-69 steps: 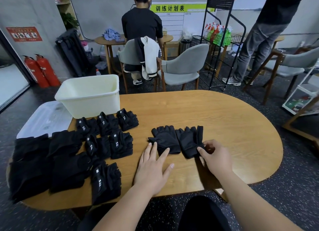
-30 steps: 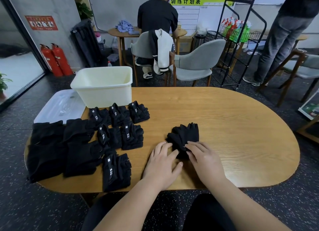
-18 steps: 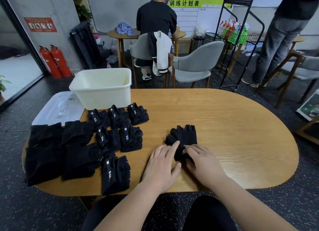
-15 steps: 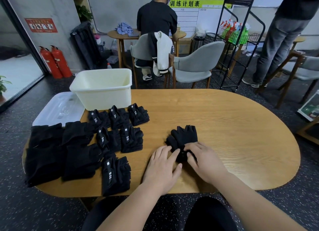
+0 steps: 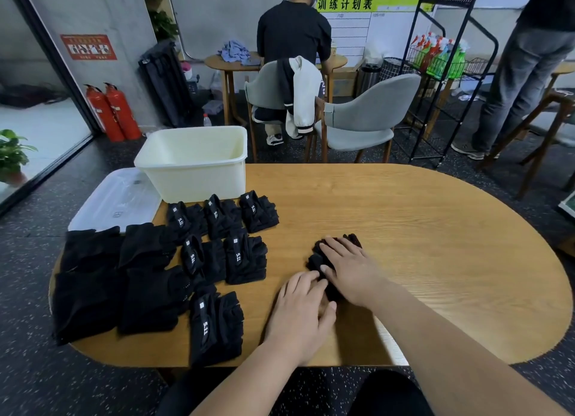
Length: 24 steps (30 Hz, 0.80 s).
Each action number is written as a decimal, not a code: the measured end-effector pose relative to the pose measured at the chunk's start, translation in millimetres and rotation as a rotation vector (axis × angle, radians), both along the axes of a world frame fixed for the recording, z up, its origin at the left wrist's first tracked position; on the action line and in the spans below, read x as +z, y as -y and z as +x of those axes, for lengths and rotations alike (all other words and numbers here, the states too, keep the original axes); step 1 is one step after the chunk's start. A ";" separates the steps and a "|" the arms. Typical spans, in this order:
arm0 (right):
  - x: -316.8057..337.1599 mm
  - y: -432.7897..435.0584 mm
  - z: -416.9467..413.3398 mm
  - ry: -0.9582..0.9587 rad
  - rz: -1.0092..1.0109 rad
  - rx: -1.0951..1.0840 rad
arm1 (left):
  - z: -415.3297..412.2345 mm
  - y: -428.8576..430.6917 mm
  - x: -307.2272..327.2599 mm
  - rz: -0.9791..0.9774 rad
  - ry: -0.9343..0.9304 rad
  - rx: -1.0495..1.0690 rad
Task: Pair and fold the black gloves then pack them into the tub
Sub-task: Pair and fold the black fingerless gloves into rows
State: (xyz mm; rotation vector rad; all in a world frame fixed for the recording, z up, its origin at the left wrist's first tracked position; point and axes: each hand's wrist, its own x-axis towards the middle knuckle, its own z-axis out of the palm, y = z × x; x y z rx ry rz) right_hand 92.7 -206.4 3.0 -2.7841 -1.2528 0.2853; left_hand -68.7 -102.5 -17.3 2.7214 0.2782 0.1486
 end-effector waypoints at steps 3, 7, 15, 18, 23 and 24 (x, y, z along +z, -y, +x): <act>-16.7 0.3 -1.2 0.027 -0.052 -0.054 | -1.7 -2.4 -1.4 -0.103 0.058 0.046; -17.3 -2.8 2.4 0.046 -0.055 -0.066 | -2.5 -3.3 -1.4 -0.138 0.111 0.075; -20.5 9.1 -29.1 0.019 -0.033 -0.121 | -3.1 -2.3 0.9 -0.066 0.086 0.003; -24.3 18.3 -46.5 0.022 -0.013 -0.162 | -2.8 -1.6 1.7 -0.035 0.061 -0.004; -23.8 23.6 -45.5 -0.003 0.090 -0.139 | -3.7 0.7 -0.6 0.022 0.063 0.033; -22.8 27.9 -45.8 -0.005 0.170 -0.134 | -3.8 0.8 -0.7 0.023 0.065 0.040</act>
